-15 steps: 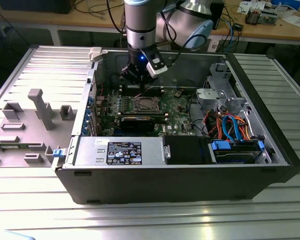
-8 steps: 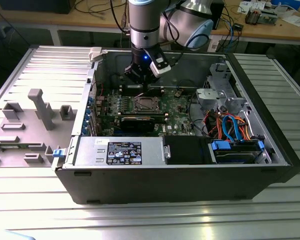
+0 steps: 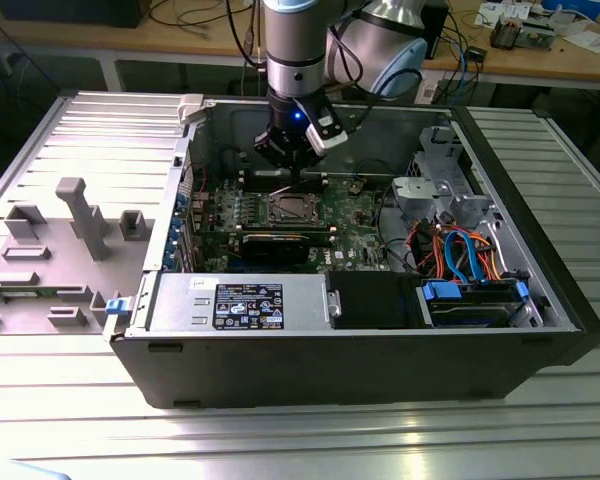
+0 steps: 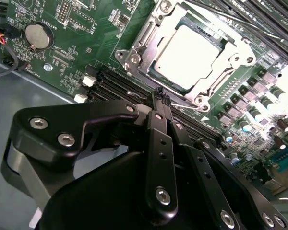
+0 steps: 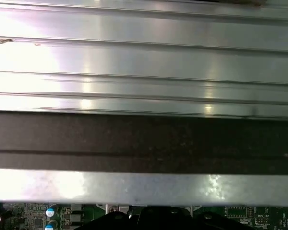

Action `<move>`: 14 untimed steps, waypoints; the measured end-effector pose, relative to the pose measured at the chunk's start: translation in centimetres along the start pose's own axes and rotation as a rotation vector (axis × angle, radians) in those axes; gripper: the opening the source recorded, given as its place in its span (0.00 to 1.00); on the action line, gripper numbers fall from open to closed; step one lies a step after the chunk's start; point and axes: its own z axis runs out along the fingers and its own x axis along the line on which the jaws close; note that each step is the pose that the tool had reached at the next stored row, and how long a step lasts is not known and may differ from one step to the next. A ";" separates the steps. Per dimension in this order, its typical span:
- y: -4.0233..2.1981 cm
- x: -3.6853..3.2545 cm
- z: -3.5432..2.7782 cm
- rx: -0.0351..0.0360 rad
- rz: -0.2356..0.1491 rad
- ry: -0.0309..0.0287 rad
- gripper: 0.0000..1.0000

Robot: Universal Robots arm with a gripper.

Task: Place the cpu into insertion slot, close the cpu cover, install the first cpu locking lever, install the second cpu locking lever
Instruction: 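Install the first cpu locking lever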

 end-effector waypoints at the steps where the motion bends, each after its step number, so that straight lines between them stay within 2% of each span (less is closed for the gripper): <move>1: 0.04 -0.15 0.11 0.0001 0.000 0.0001 0.11; 9: 0.16 -0.71 0.64 0.0002 0.000 0.0001 0.11; 14: 0.17 -0.78 1.01 0.0001 0.000 0.0001 0.11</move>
